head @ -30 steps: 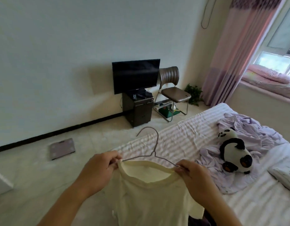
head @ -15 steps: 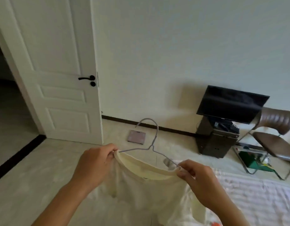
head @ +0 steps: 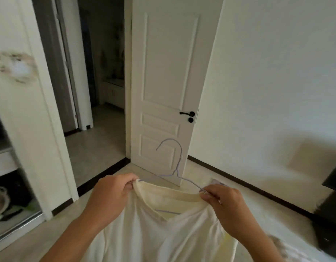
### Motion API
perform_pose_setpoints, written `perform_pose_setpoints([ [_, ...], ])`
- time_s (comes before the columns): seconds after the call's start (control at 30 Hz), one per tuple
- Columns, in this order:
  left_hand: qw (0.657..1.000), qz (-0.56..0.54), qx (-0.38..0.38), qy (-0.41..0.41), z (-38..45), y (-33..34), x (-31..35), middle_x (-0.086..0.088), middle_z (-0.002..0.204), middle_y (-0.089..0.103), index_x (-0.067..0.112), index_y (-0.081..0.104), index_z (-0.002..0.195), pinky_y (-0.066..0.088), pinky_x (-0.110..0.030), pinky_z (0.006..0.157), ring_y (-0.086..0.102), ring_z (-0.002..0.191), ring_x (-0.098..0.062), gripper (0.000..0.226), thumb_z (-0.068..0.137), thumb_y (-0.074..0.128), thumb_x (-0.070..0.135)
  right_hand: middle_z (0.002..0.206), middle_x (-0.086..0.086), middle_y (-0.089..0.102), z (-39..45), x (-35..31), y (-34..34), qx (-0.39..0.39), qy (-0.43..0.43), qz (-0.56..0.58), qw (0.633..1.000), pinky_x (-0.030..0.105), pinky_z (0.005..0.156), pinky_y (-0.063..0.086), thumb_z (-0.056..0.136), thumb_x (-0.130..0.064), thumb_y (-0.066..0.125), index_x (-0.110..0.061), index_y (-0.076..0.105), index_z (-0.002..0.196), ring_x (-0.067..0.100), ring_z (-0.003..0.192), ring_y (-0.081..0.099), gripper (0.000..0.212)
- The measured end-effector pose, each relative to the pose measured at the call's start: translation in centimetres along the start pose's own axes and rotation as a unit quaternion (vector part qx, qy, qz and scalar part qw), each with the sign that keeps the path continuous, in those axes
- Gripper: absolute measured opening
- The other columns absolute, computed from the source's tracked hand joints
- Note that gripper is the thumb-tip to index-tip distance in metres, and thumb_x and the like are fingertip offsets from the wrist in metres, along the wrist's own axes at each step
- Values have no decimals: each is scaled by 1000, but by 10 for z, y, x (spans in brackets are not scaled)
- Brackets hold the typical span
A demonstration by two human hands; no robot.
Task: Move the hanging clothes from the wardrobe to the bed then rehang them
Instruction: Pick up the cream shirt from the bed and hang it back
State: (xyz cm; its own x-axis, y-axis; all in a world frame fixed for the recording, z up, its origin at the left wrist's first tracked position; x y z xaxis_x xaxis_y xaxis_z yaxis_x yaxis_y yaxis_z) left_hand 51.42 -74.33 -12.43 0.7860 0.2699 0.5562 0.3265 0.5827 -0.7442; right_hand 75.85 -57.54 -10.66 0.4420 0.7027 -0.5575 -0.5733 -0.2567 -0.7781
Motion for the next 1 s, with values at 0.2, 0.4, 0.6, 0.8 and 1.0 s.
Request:
perform_pose_setpoints([
  [0.2,997,15,12,-73,-15,-76,-102,17,68,64,35,67,89,47,-24,59,60,67,-3,23,94,57,15,73,-17,67,57,-94,82,-30,-62,37,997,7,68,40,92,-16,64,-18,73,80,-4,79,60,15],
  [0.4,988,-9,40,-148,-32,-147,-182,23,79,67,44,64,92,50,-24,73,61,80,4,27,95,57,18,70,-9,67,109,-174,161,-46,-119,85,988,16,66,45,91,-11,65,-21,69,74,8,73,62,20],
  [0.6,982,-18,81,-171,-29,-197,-253,25,105,63,44,58,112,43,-15,82,56,99,9,24,94,57,27,71,-10,66,165,-235,233,-67,-145,142,977,21,66,46,92,-15,64,-26,68,73,11,73,61,23],
  [0.8,970,24,128,-204,6,-234,-337,21,95,65,38,61,109,45,-16,78,59,91,5,16,98,51,31,70,-6,66,242,-285,307,-102,-177,154,967,28,66,47,92,-21,64,-26,69,73,11,70,61,20],
  [1.0,961,39,172,-212,50,-285,-394,8,65,58,30,60,79,39,-26,56,53,61,-10,22,98,54,21,72,-25,62,318,-350,354,-172,-236,137,947,11,62,41,93,-23,63,-41,57,66,3,74,58,34],
])
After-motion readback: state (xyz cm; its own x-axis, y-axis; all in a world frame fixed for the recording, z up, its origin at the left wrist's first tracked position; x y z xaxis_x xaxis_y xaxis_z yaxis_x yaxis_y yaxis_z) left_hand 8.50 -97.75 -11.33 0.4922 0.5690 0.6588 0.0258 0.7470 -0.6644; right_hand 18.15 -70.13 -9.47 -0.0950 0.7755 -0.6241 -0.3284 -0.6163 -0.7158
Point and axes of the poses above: each hand's wrist, its own z-axis towards the middle knuckle, its own y-axis out of the palm, x = y × z, the point moved 2 cm from there along z, towards the middle knuckle
